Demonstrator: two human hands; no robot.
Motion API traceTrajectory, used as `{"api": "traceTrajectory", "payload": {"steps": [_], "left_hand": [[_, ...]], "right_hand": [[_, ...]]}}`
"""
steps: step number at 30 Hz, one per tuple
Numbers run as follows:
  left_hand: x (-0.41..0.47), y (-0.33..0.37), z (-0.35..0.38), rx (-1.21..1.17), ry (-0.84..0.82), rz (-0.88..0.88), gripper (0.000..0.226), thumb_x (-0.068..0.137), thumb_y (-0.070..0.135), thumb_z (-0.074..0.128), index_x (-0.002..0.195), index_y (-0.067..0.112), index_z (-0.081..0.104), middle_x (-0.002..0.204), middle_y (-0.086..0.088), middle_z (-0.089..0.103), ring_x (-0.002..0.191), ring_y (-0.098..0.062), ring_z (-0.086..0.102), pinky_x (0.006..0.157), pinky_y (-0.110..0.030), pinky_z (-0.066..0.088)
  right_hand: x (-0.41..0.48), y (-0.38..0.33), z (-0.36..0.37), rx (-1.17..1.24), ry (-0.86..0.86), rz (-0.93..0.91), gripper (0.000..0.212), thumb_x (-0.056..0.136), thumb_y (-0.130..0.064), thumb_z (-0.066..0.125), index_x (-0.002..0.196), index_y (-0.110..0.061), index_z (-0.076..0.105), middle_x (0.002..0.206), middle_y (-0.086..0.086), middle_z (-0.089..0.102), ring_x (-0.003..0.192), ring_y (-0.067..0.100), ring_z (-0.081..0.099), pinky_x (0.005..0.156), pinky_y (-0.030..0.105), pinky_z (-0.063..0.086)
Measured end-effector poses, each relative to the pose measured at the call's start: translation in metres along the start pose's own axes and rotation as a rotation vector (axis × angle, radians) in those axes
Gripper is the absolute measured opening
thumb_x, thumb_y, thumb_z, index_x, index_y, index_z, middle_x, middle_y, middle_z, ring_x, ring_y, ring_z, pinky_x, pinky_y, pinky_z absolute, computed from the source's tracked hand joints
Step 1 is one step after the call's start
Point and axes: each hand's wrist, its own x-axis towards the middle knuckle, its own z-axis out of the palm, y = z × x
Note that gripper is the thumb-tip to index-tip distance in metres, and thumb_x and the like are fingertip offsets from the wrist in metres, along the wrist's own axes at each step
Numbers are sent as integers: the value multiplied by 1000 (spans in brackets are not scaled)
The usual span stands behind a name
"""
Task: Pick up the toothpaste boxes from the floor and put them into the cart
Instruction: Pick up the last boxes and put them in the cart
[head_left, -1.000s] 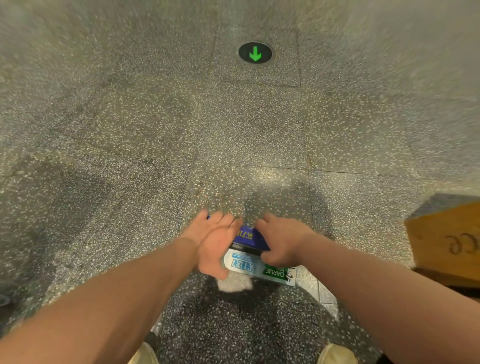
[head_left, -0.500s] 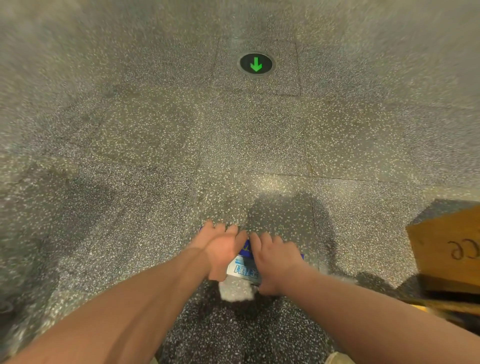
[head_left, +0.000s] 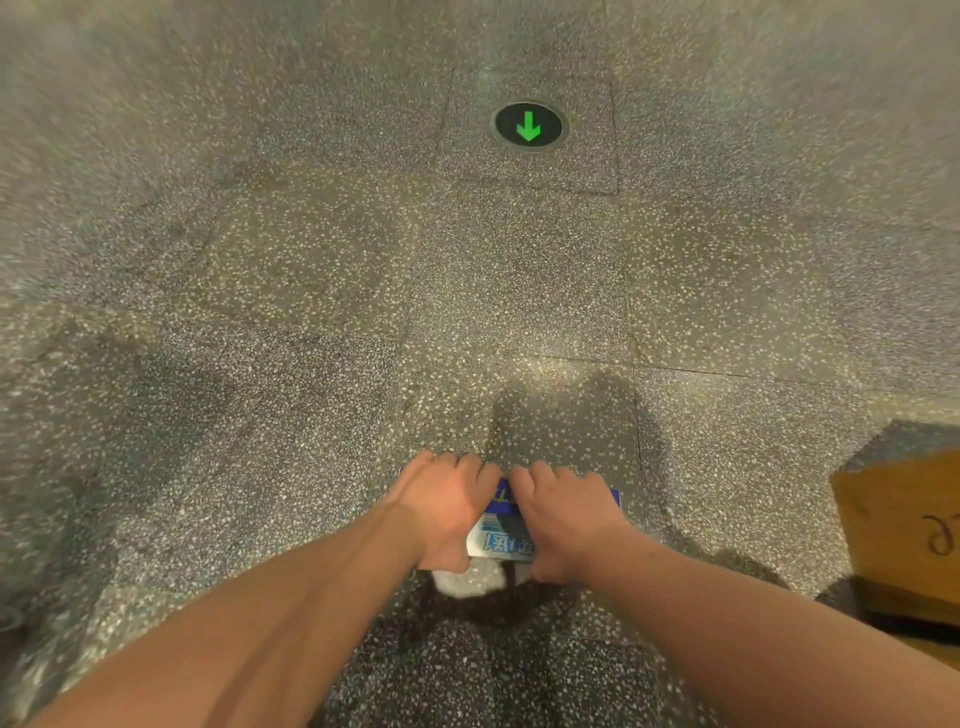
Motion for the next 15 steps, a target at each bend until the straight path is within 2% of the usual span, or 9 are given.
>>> {"api": "traceTrajectory", "payload": {"steps": [2, 6, 9, 15], "left_hand": [[-4, -3, -9, -34, 12, -17, 63, 73, 45, 74, 121, 19, 43, 105, 1, 51, 89, -18, 51, 89, -38, 49], [-35, -13, -49, -78, 56, -55, 72, 75, 69, 62, 122, 19, 41, 109, -1, 53, 90, -20, 55, 85, -40, 51], [-86, -20, -102, -113, 59, -79, 67, 73, 56, 69, 122, 21, 40, 110, -1, 54, 91, -20, 56, 84, -39, 50], [-228, -35, -256, -162, 66, -183, 76, 73, 50, 76, 131, 17, 41, 115, -4, 54, 100, -24, 59, 85, -37, 45]], "right_hand": [[-1, 2, -15, -16, -2, -18, 74, 76, -46, 78, 130, -20, 34, 120, 4, 49, 109, 29, 56, 88, 48, 50], [-21, -3, -71, -35, -11, -53, 73, 77, -51, 77, 127, -21, 34, 117, 2, 50, 104, 27, 57, 86, 47, 50], [-55, -17, -139, -78, -12, -94, 76, 74, -58, 79, 123, -22, 34, 112, 1, 50, 98, 25, 56, 79, 45, 49], [-149, -62, -318, -139, -15, -158, 73, 76, -39, 79, 129, -23, 32, 117, 1, 49, 106, 26, 56, 86, 47, 48]]}}
